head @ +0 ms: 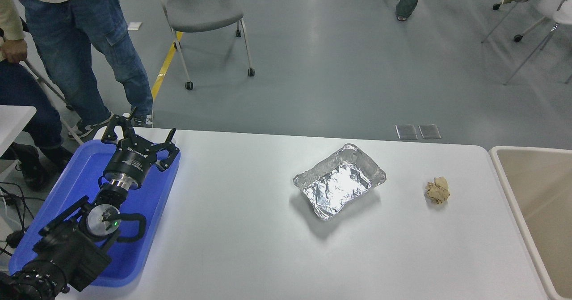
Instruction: Pick up paper cup place in dustbin
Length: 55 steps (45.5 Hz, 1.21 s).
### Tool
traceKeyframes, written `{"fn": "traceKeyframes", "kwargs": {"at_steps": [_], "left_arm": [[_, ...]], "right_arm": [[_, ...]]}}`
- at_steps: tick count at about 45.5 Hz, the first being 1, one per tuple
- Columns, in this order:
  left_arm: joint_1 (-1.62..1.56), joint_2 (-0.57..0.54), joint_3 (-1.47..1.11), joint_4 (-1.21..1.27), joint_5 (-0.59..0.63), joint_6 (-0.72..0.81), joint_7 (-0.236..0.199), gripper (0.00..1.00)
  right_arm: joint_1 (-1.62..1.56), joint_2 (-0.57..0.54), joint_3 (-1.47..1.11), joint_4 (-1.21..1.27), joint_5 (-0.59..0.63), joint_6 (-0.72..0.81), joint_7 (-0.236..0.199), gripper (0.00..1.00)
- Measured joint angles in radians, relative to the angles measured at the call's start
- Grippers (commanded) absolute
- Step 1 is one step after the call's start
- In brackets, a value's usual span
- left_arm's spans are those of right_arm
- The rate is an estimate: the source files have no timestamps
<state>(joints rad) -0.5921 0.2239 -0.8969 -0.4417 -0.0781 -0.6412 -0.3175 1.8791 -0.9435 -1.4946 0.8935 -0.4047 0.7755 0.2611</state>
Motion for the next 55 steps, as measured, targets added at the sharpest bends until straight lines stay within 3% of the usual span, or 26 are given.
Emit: {"fn": "traceKeyframes", "kwargs": {"at_steps": [14,24,43,55], "left_arm": [[0.000,0.000,0.000,0.000,0.000,-0.001,0.000,1.00],[0.000,0.000,-0.001,0.000,0.000,-0.001,0.000,1.00],[0.000,0.000,-0.001,0.000,0.001,0.000,0.000,1.00],[0.000,0.000,-0.001,0.000,0.001,0.000,0.000,1.00]], "right_arm": [[-0.420,-0.009,0.348,-0.176,0.006,-0.152,-0.003,0.00],[-0.694,0.060,0.562,-0.397,0.009,-0.205,-0.010,0.00],[-1.000,0.179,0.861,-0.605,0.010,-0.343,-0.159,0.00],[-1.077,0.226,0.931,-0.631,0.010,-0.460,-0.203,0.00]]}}
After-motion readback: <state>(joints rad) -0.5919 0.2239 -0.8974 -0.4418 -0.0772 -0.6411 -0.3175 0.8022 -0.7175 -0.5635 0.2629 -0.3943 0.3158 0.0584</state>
